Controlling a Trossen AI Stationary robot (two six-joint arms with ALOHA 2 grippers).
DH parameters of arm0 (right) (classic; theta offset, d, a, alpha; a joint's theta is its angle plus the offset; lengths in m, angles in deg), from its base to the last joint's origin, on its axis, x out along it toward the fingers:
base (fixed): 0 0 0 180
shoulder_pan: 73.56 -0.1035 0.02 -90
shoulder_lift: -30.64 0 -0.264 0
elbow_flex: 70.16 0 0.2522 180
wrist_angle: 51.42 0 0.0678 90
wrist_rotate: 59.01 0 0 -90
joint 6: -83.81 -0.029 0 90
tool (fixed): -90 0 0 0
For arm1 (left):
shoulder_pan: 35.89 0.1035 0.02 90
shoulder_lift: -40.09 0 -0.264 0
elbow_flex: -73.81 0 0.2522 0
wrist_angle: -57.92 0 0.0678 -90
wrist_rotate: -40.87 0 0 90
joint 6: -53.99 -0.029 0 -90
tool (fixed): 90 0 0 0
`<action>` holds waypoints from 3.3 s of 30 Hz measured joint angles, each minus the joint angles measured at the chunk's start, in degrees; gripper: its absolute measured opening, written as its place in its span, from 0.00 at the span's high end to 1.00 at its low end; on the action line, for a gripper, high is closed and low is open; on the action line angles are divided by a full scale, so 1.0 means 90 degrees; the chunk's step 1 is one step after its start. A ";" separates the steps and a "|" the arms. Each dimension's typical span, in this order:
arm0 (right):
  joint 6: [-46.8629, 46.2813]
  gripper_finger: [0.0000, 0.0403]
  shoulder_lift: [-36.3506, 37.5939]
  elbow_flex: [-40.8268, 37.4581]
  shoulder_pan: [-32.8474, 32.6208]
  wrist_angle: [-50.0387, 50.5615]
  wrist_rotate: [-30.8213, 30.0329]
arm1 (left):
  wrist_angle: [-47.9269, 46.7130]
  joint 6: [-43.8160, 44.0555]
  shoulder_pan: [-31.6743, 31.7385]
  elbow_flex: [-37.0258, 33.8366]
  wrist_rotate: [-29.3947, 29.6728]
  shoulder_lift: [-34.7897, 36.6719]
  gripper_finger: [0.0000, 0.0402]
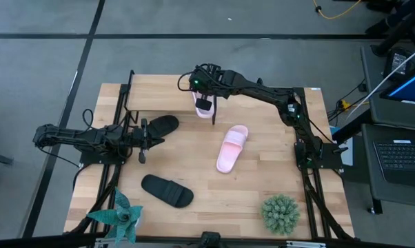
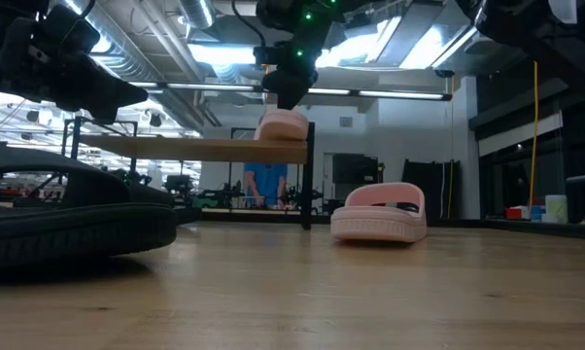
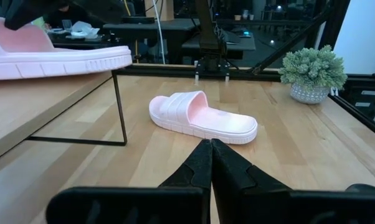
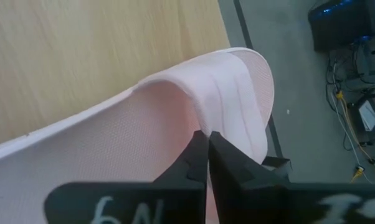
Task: Pick and place slides into the shelf
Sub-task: Put the top pink slide on the shelf
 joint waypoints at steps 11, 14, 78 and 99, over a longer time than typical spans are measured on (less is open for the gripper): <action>0.0000 0.97 -0.0001 -0.0002 0.0000 -0.0052 0.0021 | -0.0002 0.0008 0.0000 0.0000 0.0000 0.0000 1.00; 0.0000 0.97 -0.0003 -0.0007 0.0000 -0.0151 0.0025 | -0.0002 0.0012 0.0001 0.0000 0.0000 0.0000 1.00; 0.1311 0.85 -0.0010 -0.0007 0.0045 -0.0509 -0.0321 | -0.0026 0.0017 0.0001 0.0000 -0.0002 -0.0001 1.00; 0.1636 0.85 -0.0008 -0.0007 0.0043 -0.0440 0.0183 | -0.0146 0.0017 0.0000 -0.0002 -0.0002 0.0000 1.00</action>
